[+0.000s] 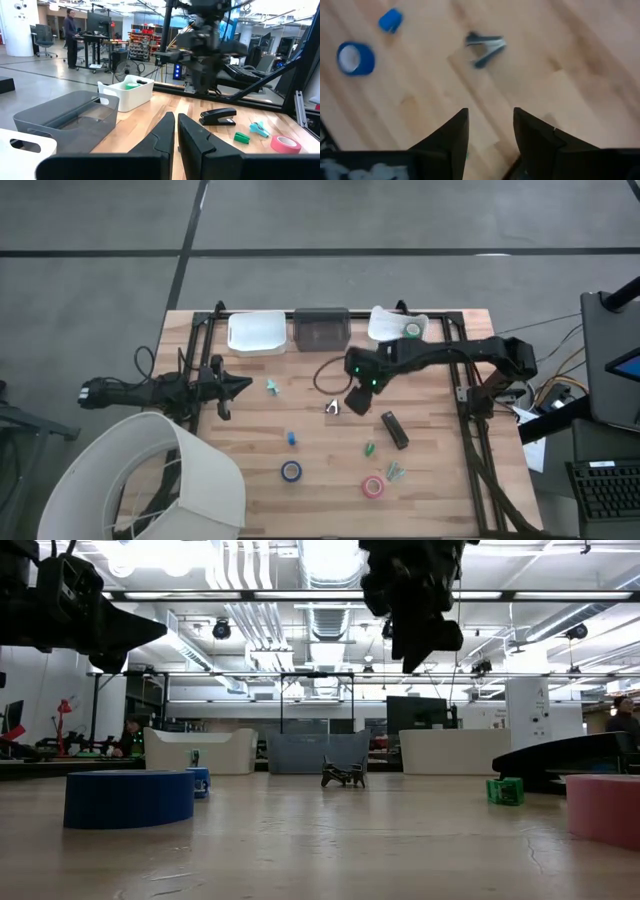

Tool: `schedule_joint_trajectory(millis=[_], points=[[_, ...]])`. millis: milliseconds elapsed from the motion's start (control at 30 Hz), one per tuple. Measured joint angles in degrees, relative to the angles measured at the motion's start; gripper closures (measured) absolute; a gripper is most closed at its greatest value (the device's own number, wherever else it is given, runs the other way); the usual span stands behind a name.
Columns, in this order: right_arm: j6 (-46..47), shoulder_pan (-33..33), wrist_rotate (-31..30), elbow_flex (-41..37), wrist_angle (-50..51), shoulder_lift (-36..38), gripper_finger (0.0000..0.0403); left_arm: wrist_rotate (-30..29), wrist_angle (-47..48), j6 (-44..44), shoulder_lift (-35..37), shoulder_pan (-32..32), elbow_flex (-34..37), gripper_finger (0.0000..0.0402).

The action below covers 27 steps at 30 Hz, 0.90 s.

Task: Pick and place Stapler, Stapler remover, tape
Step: Put the pink tape into the right white bin

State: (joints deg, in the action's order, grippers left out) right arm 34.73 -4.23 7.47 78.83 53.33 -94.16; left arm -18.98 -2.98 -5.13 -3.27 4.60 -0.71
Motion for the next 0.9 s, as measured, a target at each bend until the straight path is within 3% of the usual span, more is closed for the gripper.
schedule_joint_trajectory(millis=[467,700,900], points=[[1.64,15.78,-0.56,-0.07,-4.03,-0.39,0.0280,-0.01,0.00,0.00,0.01,-0.01,-0.01,0.0376],[4.99,22.93,-5.42,-0.13,-4.18,-0.54,0.0289,-0.02,0.00,-0.01,0.02,-0.02,-0.01,0.0376],[-0.07,26.47,-6.32,-0.78,-1.42,-0.55,0.0292,-0.02,0.00,-0.02,0.02,-0.02,0.00,0.0376]])
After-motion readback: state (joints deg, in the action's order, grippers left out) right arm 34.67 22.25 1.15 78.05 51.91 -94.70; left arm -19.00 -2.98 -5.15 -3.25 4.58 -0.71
